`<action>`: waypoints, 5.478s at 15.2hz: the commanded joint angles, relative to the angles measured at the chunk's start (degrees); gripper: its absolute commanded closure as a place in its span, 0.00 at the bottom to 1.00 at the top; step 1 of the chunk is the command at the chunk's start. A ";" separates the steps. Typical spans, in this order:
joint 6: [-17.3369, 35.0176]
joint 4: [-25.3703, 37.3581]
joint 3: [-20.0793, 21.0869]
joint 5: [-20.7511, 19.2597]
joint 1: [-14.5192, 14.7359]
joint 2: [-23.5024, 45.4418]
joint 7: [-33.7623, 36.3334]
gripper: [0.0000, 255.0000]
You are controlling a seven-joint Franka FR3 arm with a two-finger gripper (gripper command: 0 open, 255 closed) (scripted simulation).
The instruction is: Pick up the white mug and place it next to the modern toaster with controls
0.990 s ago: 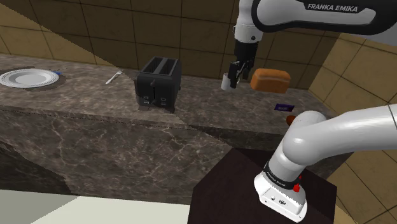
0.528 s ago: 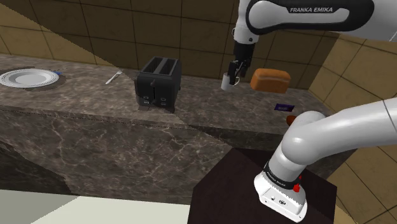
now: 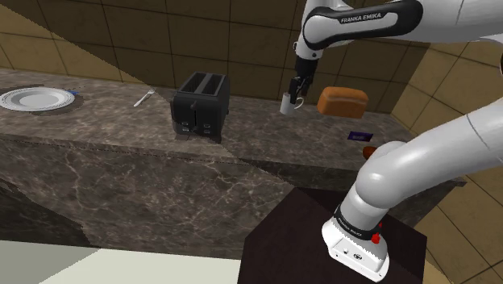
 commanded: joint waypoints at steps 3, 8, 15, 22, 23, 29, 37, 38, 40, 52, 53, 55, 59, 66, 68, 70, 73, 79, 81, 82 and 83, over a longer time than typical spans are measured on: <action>4.42 3.79 -4.76 0.28 -0.37 7.07 -5.77 0.00; 8.77 10.31 -10.11 3.31 -0.33 17.13 -13.50 0.00; 11.66 22.81 -15.51 12.65 -1.65 33.29 -25.98 0.00; 9.72 38.66 -15.90 23.20 -7.32 49.57 -36.35 0.00; 10.37 38.23 -15.78 23.35 -7.38 49.83 -36.46 0.00; 14.20 36.00 -15.26 24.53 -7.61 51.65 -37.21 0.00; 14.55 35.81 -15.20 24.66 -7.64 51.85 -37.29 0.00; 14.55 35.81 -15.20 24.66 -7.64 51.85 -37.29 1.00; 14.55 35.81 -15.20 24.66 -7.64 51.85 -37.29 1.00; 11.26 37.99 -15.58 23.74 -7.47 50.55 -36.60 1.00; 10.58 38.47 -15.65 23.58 -7.45 50.33 -36.47 1.00; 9.22 39.48 -15.77 23.27 -7.43 49.91 -36.23 1.00; 6.44 41.67 -15.98 22.76 -7.42 49.22 -35.79 1.00; 1.37 46.16 -16.26 22.16 -7.60 48.52 -35.20 1.00; -0.13 47.61 -16.32 22.07 -7.70 48.45 -35.06 1.00; -1.66 49.13 -16.38 22.01 -7.82 48.43 -34.94 1.00; -4.00 51.58 -16.45 21.99 -8.05 48.53 -34.80 1.00; -8.93 57.14 -16.58 22.22 -8.73 49.19 -34.60 1.00; -10.65 59.21 -16.61 22.39 -9.04 49.57 -34.57 1.00; -11.54 60.30 -16.62 22.49 -9.21 49.79 -34.55 1.00; -12.43 61.43 -16.63 22.61 -9.40 50.04 -34.54 1.00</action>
